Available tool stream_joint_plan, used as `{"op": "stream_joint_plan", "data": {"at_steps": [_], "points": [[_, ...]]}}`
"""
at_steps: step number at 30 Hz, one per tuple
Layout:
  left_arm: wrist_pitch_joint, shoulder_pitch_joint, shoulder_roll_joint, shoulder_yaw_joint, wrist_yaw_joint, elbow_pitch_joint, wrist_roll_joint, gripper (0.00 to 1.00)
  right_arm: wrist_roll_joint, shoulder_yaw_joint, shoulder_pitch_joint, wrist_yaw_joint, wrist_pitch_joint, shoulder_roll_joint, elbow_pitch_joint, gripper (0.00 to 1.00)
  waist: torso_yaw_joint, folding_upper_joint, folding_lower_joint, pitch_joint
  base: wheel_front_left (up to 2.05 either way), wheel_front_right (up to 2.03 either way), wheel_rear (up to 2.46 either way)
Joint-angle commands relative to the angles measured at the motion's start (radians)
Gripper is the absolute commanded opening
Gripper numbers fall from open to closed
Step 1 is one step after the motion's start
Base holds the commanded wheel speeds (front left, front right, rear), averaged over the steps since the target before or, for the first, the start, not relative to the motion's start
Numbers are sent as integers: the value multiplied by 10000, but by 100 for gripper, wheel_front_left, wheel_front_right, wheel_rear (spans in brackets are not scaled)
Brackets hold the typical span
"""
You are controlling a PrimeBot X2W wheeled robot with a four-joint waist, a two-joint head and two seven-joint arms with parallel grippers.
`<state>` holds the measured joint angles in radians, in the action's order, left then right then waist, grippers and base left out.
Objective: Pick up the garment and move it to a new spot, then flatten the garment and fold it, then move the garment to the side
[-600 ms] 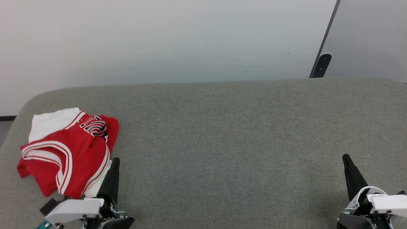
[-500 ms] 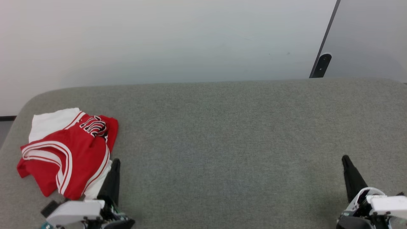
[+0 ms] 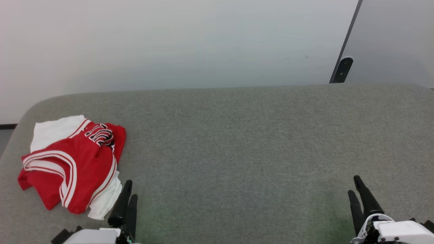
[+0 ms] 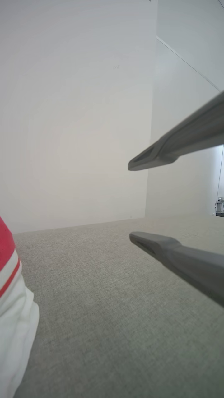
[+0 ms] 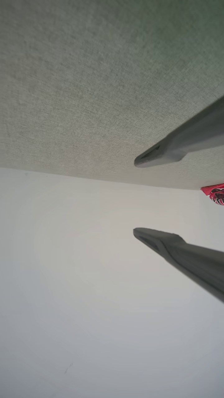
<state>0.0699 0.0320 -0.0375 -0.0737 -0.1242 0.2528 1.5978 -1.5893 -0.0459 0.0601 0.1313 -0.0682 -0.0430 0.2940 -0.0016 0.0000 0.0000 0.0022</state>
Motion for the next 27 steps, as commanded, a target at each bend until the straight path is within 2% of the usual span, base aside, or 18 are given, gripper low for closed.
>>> {"op": "stream_joint_plan", "data": {"at_steps": [1, 7, 15, 20, 27], "points": [[-166, 51, -176, 125, 15, -325, -391, 100, 337, 273, 320, 1, 170, -35, -85, 100, -6, 0, 0, -8, 0, 0, 0], [-457, -81, -433, 300, 204, -569, -1709, 100, 1702, 339, 440, 0, 441, -40, 147, 100, -25, 0, 0, -26, 0, 0, 0], [-793, -374, -604, 346, 547, -976, -4031, 100, 4637, 270, 377, -1, 777, -46, -181, 100, -50, 0, 0, -37, 0, 0, 0], [-989, -562, -595, 282, 589, -1214, -5138, 100, 6145, 281, 272, -1, 975, -50, -350, 100, -65, 0, 0, -53, 0, 0, 0], [-1251, -817, -593, 167, 725, -1498, -6580, 100, 7546, 243, 208, -2, 1235, -55, -342, 100, -85, 0, 0, -102, 0, 0, 0]]}}
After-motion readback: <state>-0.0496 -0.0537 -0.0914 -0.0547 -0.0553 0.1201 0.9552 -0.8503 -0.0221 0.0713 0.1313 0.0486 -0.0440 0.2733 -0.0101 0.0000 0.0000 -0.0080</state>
